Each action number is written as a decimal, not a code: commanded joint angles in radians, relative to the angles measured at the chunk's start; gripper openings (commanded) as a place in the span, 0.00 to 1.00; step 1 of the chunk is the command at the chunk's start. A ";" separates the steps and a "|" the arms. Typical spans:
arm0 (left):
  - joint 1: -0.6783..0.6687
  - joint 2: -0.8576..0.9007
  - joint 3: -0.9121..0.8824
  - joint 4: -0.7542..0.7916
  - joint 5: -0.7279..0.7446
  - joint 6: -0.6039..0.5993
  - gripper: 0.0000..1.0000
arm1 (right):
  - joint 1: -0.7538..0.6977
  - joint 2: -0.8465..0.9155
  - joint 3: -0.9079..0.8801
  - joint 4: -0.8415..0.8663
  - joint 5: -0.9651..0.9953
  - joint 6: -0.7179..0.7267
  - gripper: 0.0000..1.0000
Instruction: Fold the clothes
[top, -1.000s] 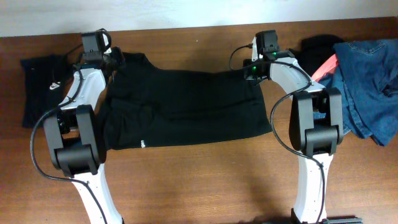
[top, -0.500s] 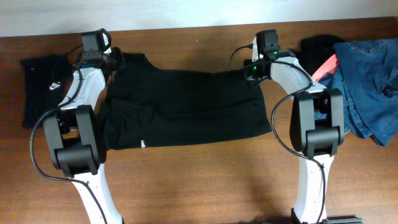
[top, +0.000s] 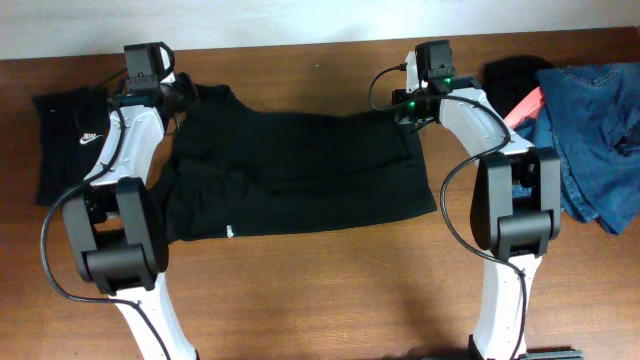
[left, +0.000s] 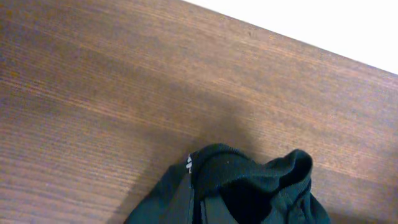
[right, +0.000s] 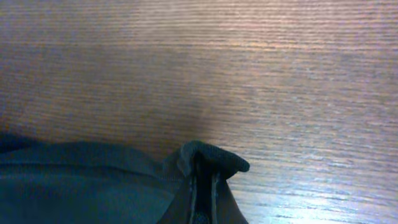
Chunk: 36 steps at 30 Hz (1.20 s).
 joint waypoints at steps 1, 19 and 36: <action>-0.001 -0.051 0.018 -0.019 0.011 0.014 0.01 | 0.002 -0.043 0.017 -0.006 -0.020 -0.016 0.04; -0.001 -0.115 0.018 -0.262 0.011 0.013 0.01 | 0.002 -0.118 0.017 -0.113 -0.020 -0.042 0.04; 0.026 -0.193 0.018 -0.484 0.053 0.012 0.01 | 0.002 -0.171 0.017 -0.240 -0.043 -0.068 0.04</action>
